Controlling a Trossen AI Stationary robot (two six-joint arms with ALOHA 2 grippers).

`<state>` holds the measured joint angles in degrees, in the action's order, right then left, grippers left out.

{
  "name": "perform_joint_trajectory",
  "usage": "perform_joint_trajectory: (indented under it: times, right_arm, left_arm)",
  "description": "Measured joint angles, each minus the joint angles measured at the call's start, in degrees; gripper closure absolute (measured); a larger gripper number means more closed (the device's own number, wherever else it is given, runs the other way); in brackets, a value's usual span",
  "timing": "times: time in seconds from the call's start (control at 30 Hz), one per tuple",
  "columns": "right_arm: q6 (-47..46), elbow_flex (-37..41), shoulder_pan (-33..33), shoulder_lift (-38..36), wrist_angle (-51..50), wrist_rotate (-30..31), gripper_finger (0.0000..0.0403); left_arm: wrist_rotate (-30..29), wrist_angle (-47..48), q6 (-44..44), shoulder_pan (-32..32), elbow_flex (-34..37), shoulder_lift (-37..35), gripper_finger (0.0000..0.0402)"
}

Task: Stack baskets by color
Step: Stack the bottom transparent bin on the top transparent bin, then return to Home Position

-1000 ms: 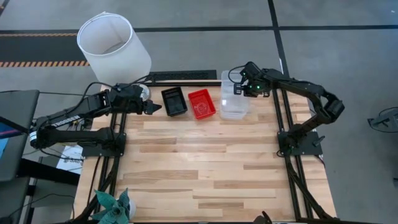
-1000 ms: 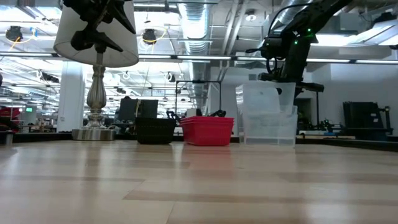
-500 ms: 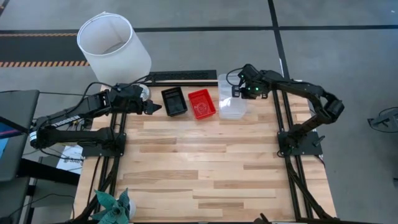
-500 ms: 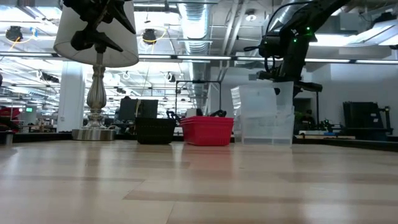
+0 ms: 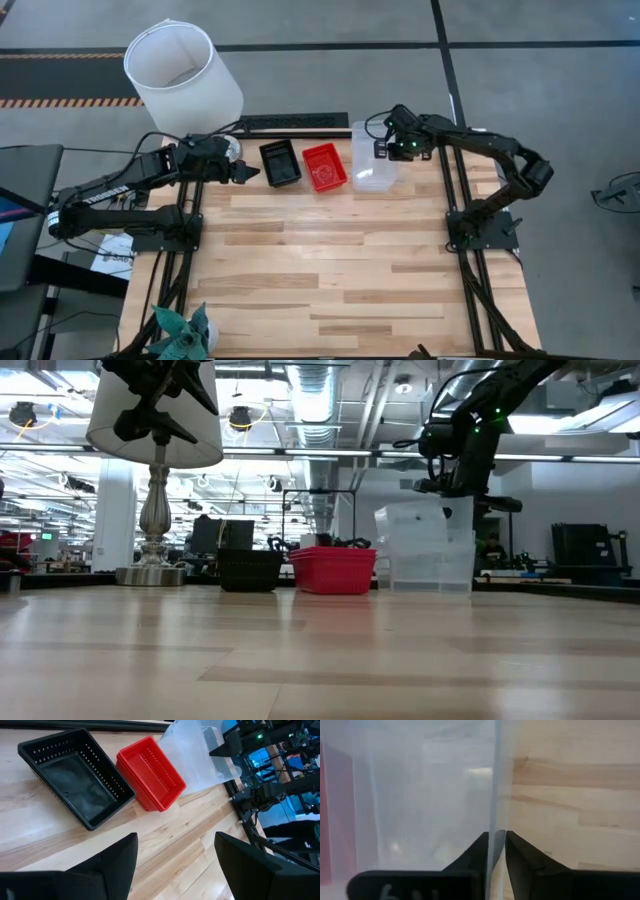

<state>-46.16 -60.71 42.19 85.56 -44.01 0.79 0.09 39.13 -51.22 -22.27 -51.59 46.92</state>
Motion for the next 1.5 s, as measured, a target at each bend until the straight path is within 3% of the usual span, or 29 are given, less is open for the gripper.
perform_joint_trajectory:
  times: [0.5, 0.8, 0.9, 1.1, 1.23, 1.37, 1.5]
  right_arm:
    - [5.19, -1.77, 4.00, -0.57, -2.84, -2.46, 0.0165]
    - [13.45, -9.99, 4.63, -6.47, -7.17, -2.73, 0.0148]
    - [17.79, -11.91, 1.99, -10.43, -8.38, -3.73, 0.0148]
    - [25.15, -13.19, -6.38, -19.95, -11.40, -3.97, 0.0148]
    - [21.19, -12.85, -10.87, -26.54, -12.45, -1.83, 0.0148]
    - [24.22, -9.54, -18.60, -32.50, -0.11, -0.55, 0.0148]
    - [25.44, -0.67, -25.83, -40.45, 15.40, -0.54, 0.0148]
  left_arm:
    - [-0.11, 0.00, 0.62, -0.01, 0.00, 0.00, 0.0150]
    - [1.58, 0.19, 3.80, -1.31, -0.09, -1.79, 0.0150]
    - [2.21, 0.33, 4.67, -2.15, -1.92, -3.56, 0.0150]
    - [4.64, -0.17, 16.36, -2.11, -8.02, -7.85, 0.0150]
    - [4.72, -0.02, 23.28, -2.13, -9.56, -10.86, 0.0150]
    - [7.68, -2.08, 29.08, -2.11, -8.42, -14.64, 0.0150]
    - [12.18, -6.94, 33.76, -2.10, -4.75, -19.24, 0.0150]
